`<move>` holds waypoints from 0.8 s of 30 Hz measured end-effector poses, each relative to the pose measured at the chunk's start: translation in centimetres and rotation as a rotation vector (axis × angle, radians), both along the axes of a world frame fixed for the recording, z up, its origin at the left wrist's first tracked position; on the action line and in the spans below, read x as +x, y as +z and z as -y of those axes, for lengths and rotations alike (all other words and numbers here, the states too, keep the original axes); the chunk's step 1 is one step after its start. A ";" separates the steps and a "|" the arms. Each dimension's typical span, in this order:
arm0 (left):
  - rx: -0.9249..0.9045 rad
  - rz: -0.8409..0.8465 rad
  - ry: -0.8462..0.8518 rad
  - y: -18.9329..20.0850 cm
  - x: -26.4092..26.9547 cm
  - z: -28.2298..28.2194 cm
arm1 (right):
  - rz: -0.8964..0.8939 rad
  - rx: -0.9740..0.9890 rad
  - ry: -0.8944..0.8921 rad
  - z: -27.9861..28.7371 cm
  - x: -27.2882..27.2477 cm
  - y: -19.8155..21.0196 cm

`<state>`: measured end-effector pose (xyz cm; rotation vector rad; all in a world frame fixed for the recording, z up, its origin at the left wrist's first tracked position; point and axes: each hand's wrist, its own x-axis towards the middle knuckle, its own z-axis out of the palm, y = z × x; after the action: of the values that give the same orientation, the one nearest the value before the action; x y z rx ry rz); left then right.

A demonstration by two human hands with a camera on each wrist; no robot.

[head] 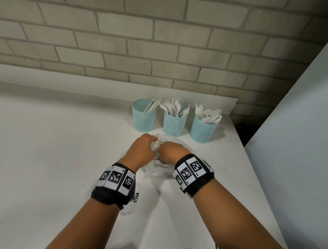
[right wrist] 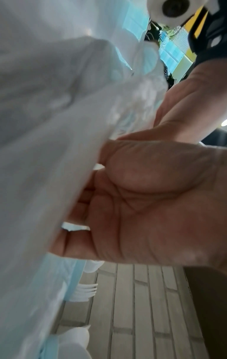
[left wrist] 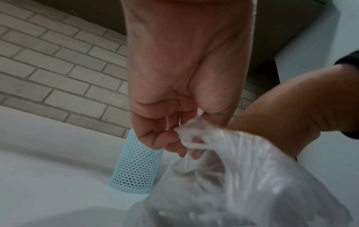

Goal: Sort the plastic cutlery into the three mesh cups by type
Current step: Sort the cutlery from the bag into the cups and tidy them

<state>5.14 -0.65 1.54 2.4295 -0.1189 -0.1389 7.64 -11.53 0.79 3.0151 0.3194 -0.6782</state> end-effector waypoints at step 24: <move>-0.022 0.045 0.027 -0.2 -0.6 0.9 | 0.119 -0.039 0.134 0.3 -0.8 -1.1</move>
<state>4.52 -1.55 1.36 2.4123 -0.1068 -0.0702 6.82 -11.79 -0.32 2.9481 0.4912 -0.4872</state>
